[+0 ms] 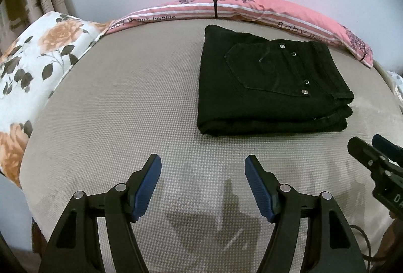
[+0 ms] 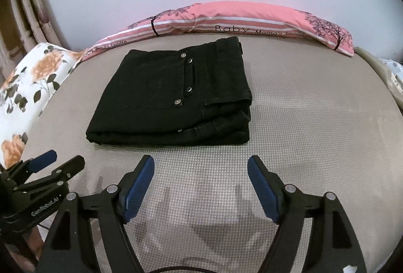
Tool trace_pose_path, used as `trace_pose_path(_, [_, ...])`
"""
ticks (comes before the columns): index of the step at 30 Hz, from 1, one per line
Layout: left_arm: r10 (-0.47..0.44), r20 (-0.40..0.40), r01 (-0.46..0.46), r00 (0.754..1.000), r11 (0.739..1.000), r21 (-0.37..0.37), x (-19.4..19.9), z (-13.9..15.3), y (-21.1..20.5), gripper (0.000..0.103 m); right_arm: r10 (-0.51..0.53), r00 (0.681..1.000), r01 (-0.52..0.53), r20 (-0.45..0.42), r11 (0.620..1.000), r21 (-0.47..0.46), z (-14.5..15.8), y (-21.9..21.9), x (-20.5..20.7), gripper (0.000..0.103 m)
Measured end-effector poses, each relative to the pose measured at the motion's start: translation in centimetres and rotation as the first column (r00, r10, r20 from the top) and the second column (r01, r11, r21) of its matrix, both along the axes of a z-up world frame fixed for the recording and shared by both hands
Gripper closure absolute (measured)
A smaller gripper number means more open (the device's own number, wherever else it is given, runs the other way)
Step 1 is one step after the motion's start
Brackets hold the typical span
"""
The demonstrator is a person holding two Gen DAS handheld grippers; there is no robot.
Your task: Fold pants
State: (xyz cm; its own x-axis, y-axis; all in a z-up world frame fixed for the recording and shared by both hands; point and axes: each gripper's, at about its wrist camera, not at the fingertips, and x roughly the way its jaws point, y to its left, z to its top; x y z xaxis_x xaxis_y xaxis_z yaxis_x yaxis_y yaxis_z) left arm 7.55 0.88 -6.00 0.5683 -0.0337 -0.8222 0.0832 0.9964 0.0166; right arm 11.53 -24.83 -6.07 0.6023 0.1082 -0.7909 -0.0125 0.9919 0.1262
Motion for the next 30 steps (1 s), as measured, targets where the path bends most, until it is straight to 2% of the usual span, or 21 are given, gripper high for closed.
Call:
trace_pose_path(12, [-0.006,0.018,0.006,1.000,0.999,0.043,-0.29,-0.21,-0.78,0.034,0.030,0.999,-0.030,-0.021,1.000,0.009,-0.46,0.42,-0.25,0.029])
trace_pose_path(30, [-0.014,0.014,0.013,1.000,0.999,0.049,-0.28,-0.40,-0.89,0.034,0.045,0.998,-0.044,-0.050,0.999,0.016,-0.90,0.76,-0.04,0.029])
